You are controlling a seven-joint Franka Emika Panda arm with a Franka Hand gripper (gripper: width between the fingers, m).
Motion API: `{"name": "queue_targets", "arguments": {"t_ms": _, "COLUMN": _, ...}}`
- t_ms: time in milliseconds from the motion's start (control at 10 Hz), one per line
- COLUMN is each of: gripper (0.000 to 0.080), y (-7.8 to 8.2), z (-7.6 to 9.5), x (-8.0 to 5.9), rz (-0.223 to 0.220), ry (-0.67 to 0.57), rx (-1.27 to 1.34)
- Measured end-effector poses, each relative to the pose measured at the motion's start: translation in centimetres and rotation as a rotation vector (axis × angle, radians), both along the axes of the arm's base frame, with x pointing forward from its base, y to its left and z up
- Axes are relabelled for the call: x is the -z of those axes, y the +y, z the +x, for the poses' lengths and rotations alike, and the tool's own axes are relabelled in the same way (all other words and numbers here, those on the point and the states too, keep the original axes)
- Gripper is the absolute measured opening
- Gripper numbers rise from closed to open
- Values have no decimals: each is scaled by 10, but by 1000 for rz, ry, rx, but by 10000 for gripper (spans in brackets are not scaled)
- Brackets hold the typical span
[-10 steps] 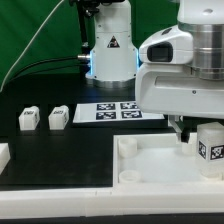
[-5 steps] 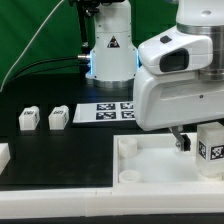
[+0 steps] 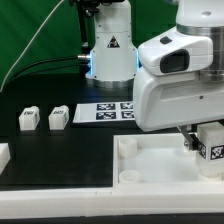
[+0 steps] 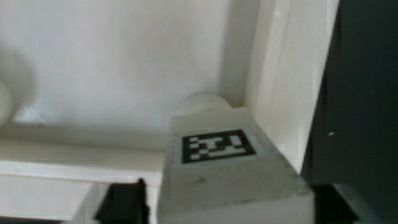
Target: Assemble one leg
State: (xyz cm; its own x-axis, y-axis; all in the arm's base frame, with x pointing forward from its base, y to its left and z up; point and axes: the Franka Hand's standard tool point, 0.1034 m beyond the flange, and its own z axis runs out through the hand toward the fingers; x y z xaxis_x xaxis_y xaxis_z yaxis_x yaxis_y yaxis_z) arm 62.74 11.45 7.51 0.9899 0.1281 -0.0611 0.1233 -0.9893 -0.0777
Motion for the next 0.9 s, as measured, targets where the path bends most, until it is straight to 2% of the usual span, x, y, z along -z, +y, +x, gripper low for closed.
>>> {"name": "queue_targets", "arguments": {"t_ms": 100, "gripper": 289, "y": 0, "z": 0, "x": 0, "rz": 0, "ry": 0, "rx": 0}}
{"name": "queue_targets", "arguments": {"t_ms": 600, "gripper": 291, "y": 0, "z": 0, "x": 0, "rz": -1, "ry": 2, "rx": 30}}
{"name": "queue_targets", "arguments": {"t_ms": 900, "gripper": 291, "y": -2, "z": 1, "x": 1, "rz": -19, "ry": 20, "rx": 374}}
